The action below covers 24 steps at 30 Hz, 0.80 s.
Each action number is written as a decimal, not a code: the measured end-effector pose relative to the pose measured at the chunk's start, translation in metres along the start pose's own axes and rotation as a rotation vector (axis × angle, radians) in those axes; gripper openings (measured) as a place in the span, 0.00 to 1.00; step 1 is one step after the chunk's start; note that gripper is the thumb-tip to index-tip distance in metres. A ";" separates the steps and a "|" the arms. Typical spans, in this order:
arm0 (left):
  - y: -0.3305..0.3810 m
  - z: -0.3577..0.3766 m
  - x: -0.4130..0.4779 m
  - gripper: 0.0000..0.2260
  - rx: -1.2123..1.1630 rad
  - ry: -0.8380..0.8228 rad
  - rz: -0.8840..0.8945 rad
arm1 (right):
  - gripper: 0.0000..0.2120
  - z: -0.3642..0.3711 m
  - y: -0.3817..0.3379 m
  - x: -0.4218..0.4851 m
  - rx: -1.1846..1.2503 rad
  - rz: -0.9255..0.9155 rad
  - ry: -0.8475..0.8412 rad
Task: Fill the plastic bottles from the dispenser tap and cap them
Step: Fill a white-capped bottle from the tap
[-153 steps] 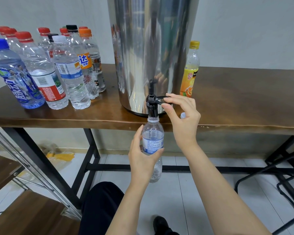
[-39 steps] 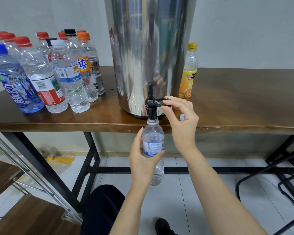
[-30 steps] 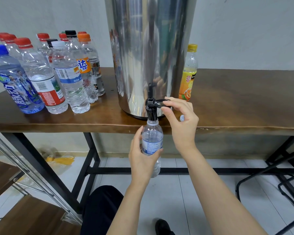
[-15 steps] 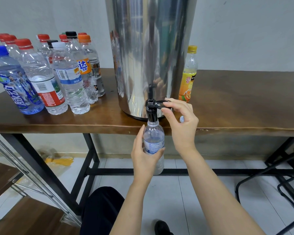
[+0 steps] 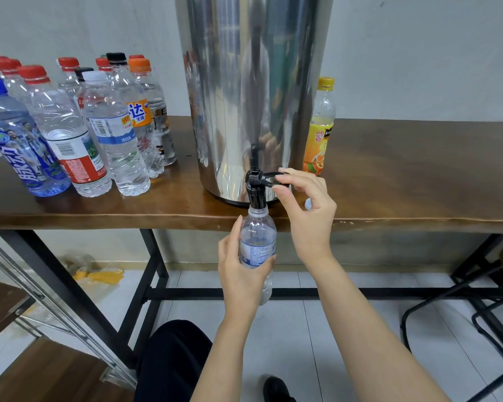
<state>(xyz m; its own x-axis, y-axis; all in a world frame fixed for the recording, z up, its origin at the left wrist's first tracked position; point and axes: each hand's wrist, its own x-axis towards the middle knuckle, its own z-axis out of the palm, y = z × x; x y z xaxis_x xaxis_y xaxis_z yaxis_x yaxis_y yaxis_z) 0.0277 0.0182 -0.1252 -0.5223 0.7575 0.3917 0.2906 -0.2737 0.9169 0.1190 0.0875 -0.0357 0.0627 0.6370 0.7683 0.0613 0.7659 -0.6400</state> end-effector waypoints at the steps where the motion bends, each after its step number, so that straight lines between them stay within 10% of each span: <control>1: 0.000 0.000 0.000 0.43 0.000 -0.002 -0.002 | 0.05 0.000 0.000 0.000 0.000 -0.001 -0.002; 24: 0.002 0.000 -0.001 0.44 -0.021 -0.016 -0.026 | 0.05 0.000 -0.001 0.001 -0.009 -0.006 0.000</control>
<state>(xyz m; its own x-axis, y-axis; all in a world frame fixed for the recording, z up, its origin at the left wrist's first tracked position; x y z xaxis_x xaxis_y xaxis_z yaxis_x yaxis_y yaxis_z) 0.0293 0.0169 -0.1235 -0.5163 0.7742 0.3661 0.2600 -0.2656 0.9284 0.1193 0.0869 -0.0343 0.0620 0.6323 0.7723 0.0707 0.7690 -0.6353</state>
